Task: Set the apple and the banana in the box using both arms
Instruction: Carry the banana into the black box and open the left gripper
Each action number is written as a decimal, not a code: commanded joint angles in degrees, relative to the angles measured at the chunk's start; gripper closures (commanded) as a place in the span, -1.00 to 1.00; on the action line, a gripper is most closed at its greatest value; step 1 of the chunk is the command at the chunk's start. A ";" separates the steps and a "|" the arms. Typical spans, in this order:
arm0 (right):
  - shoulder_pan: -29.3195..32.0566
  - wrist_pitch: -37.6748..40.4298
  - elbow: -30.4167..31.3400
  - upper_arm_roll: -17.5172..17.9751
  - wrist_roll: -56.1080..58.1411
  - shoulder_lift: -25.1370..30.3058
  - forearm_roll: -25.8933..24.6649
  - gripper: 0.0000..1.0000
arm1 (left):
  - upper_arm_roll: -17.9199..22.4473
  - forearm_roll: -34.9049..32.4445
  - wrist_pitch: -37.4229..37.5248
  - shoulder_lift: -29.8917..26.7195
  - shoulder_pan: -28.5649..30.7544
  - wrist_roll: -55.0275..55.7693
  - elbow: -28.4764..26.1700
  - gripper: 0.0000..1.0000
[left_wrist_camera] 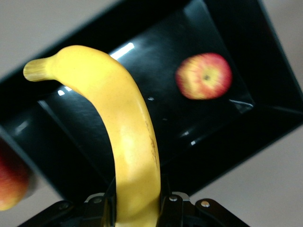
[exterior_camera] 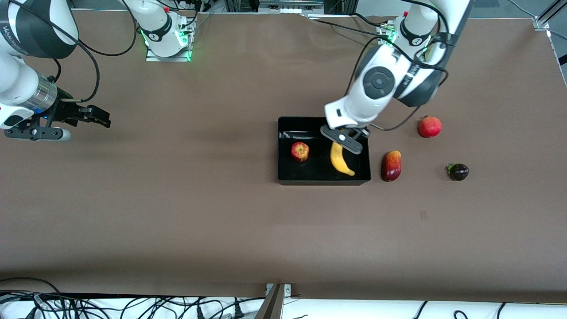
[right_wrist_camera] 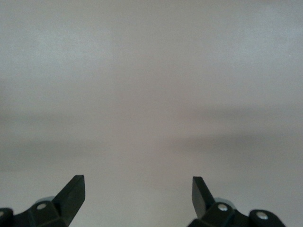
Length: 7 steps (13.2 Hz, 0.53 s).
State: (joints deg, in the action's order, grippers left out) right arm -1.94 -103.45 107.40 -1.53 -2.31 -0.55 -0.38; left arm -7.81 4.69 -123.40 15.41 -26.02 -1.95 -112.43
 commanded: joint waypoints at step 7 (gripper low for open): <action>-0.26 0.79 -0.79 -0.05 -0.06 -0.51 -0.58 -1.00 | -0.89 1.02 -10.19 0.59 1.06 -23.53 -6.57 1.00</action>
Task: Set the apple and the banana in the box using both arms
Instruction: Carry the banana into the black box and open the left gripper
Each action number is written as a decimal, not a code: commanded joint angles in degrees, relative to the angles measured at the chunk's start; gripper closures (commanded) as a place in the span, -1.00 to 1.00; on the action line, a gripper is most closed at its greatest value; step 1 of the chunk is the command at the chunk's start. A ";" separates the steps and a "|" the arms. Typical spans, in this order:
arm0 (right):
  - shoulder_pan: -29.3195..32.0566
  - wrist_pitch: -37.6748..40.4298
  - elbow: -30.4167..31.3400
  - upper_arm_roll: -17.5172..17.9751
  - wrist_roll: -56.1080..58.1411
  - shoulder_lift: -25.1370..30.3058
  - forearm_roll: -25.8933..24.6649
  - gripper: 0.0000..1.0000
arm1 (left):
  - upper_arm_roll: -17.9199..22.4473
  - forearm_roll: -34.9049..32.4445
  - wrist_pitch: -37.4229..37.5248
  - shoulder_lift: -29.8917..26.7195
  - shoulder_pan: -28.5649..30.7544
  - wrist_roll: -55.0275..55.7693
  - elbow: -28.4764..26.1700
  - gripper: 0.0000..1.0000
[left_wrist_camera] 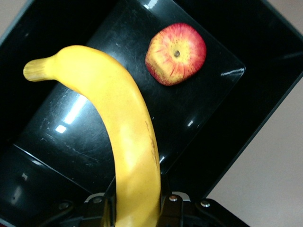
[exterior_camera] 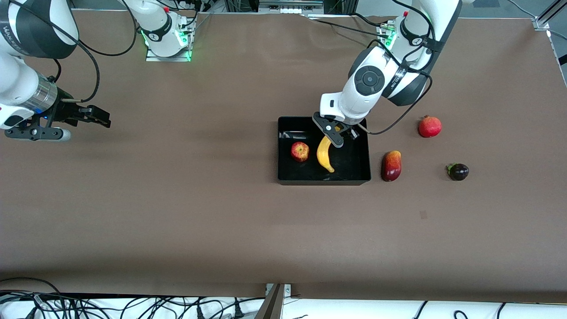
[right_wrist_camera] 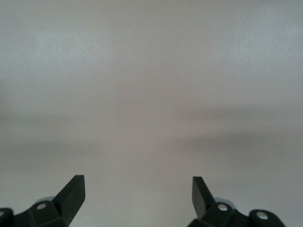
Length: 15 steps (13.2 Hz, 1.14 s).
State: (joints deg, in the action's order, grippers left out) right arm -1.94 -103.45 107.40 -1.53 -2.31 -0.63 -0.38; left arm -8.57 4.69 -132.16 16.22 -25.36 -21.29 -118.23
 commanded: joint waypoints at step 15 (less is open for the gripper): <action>-0.43 0.88 -0.79 -0.05 0.11 -0.51 -0.67 -1.00 | 0.31 2.34 -5.04 3.83 3.12 -4.64 -2.70 -1.00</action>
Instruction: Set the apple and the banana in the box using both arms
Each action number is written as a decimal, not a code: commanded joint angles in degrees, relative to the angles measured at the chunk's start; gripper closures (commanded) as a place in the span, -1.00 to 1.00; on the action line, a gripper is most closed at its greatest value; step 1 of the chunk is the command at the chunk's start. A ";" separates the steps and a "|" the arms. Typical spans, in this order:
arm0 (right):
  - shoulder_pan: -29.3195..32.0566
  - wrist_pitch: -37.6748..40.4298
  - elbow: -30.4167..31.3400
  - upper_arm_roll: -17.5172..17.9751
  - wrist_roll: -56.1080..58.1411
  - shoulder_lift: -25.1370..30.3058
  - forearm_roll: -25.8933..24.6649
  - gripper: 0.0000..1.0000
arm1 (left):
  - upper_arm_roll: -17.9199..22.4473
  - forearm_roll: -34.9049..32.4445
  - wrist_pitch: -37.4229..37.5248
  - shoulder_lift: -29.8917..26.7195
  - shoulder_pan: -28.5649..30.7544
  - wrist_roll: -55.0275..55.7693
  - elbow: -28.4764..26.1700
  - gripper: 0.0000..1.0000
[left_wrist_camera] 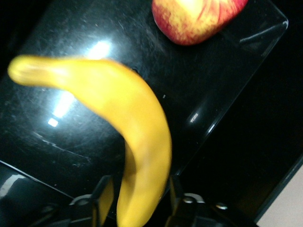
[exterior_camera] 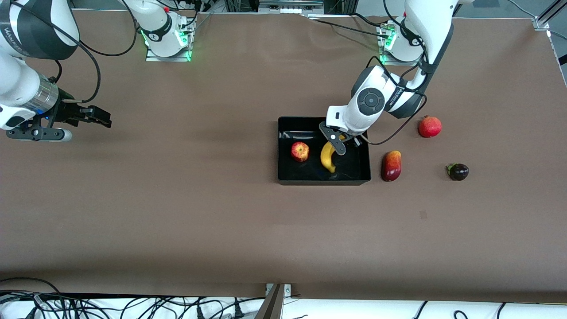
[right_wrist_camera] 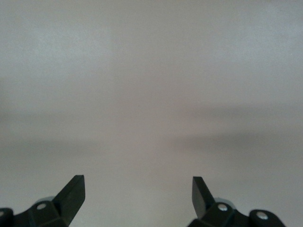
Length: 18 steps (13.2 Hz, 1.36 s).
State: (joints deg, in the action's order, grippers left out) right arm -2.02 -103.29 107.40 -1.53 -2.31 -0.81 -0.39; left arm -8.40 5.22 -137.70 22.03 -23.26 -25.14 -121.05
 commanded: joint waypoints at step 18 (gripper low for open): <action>-1.14 0.54 -1.67 -0.14 -0.33 -0.15 -2.07 -1.00 | 4.97 -3.90 47.08 -27.83 21.75 14.94 18.30 -1.00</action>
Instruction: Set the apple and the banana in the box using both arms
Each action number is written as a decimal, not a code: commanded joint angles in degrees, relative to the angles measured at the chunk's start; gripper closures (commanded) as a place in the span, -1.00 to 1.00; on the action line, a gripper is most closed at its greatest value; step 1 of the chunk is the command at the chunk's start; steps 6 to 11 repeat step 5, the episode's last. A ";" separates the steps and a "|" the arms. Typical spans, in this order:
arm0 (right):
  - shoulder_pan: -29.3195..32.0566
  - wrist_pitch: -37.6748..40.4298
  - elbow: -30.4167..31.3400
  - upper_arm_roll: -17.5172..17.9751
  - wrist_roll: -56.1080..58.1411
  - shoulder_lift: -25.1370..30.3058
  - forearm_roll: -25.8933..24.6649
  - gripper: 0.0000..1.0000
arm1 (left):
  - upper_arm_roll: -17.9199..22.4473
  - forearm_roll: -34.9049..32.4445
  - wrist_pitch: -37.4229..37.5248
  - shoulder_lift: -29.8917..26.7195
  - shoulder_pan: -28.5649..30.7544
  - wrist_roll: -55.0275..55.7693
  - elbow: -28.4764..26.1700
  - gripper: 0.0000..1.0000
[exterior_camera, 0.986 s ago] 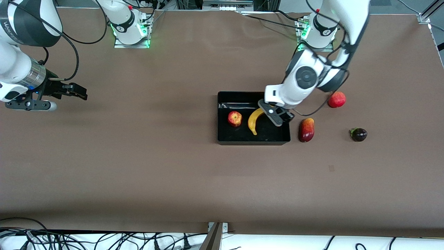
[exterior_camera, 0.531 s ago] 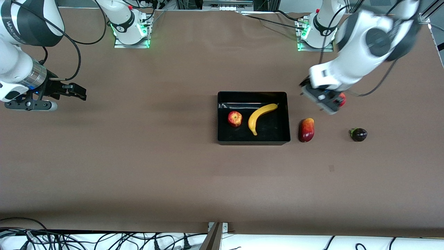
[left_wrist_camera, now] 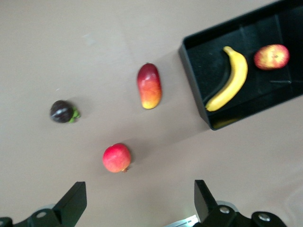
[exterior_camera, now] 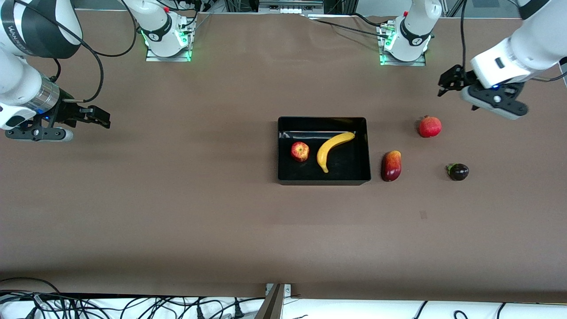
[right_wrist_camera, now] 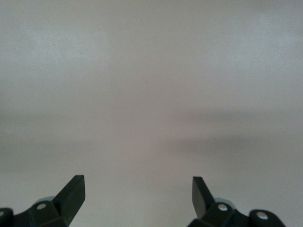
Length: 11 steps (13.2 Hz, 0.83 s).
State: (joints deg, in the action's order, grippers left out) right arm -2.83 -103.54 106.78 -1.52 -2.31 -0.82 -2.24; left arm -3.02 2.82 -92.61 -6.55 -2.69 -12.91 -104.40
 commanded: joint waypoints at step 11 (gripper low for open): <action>-0.25 0.79 -0.96 -0.23 -0.15 0.55 2.32 -1.00 | -0.50 -1.51 2.53 -0.13 2.60 5.00 1.83 -1.00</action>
